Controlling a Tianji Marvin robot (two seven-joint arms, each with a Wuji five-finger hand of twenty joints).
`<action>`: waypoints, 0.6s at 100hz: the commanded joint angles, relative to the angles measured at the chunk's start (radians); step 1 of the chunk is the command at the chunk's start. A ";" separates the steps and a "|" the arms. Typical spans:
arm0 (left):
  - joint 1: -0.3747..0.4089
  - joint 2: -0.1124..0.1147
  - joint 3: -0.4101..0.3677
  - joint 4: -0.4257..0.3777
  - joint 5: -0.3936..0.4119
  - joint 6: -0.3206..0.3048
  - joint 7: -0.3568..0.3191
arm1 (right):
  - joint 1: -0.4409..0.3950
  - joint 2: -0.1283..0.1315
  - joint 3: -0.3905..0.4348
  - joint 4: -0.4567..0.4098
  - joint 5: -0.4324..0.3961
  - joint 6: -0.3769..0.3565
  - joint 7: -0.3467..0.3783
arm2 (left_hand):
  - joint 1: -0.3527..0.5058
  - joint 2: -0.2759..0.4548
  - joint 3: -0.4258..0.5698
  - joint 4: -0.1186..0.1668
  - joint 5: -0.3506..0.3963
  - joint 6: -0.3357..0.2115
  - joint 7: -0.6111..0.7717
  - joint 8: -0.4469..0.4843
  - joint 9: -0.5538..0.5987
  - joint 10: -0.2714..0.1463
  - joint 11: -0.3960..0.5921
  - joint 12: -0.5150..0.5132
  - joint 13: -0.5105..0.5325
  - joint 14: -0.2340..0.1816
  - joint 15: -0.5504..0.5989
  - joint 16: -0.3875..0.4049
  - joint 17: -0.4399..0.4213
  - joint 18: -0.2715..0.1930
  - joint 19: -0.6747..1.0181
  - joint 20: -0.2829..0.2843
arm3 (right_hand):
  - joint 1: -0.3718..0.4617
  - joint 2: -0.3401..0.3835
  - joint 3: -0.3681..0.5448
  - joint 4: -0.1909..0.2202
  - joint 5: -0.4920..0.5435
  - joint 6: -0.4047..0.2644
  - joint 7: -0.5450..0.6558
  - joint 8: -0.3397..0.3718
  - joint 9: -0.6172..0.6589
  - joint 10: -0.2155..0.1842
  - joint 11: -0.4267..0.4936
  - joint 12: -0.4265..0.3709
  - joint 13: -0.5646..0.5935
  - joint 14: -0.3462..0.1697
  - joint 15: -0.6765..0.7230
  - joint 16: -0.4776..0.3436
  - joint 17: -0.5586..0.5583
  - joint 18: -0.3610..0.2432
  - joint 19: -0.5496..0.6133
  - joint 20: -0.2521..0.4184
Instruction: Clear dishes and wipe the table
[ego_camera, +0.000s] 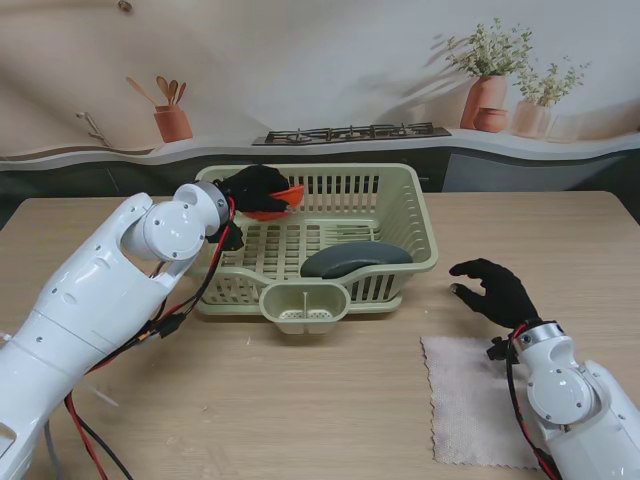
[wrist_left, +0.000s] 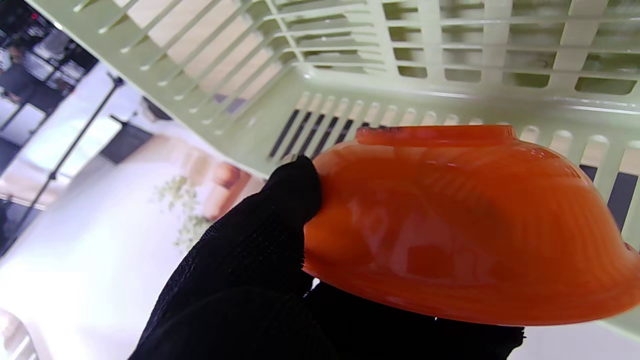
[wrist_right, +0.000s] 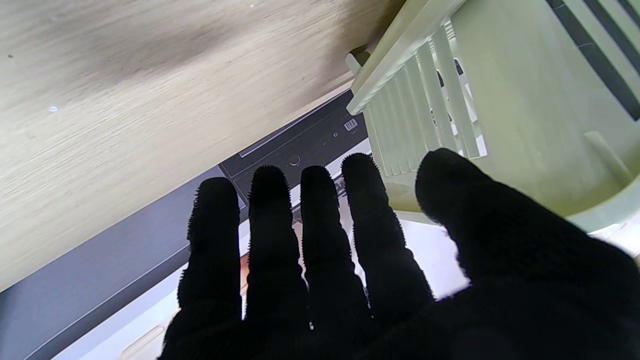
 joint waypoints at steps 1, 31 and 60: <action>-0.019 -0.013 0.011 0.010 -0.010 0.009 -0.006 | -0.005 -0.001 -0.004 -0.005 -0.001 -0.001 0.013 | 0.089 0.018 0.093 0.004 0.056 -0.131 0.043 -0.004 0.031 -0.007 -0.002 0.000 0.027 0.038 -0.002 -0.005 0.021 -0.018 0.082 0.018 | -0.020 -0.020 0.010 0.034 0.017 0.005 -0.007 0.009 0.015 -0.002 -0.015 -0.013 0.010 -0.002 -0.017 -0.001 -0.011 0.007 -0.013 0.011; -0.061 -0.033 0.075 0.075 -0.045 0.029 0.015 | -0.003 -0.002 -0.003 -0.003 -0.004 -0.004 0.008 | 0.086 0.017 0.095 0.003 0.058 -0.134 0.042 -0.009 0.031 -0.009 -0.005 0.001 0.025 0.034 -0.012 -0.011 0.013 -0.022 0.072 0.012 | -0.020 -0.019 0.009 0.034 0.016 0.004 -0.006 0.010 0.016 -0.001 -0.015 -0.013 0.009 -0.002 -0.017 -0.001 -0.012 0.008 -0.013 0.011; -0.088 -0.061 0.130 0.135 -0.073 0.043 0.064 | -0.004 -0.002 -0.001 -0.002 -0.003 -0.008 0.007 | 0.083 0.008 0.104 0.004 0.068 -0.135 0.035 -0.032 0.036 -0.014 -0.018 -0.003 0.023 0.035 -0.035 -0.024 0.009 -0.021 0.060 0.004 | -0.020 -0.019 0.009 0.034 0.017 0.005 -0.006 0.010 0.016 -0.001 -0.015 -0.013 0.009 -0.001 -0.018 -0.001 -0.012 0.009 -0.015 0.011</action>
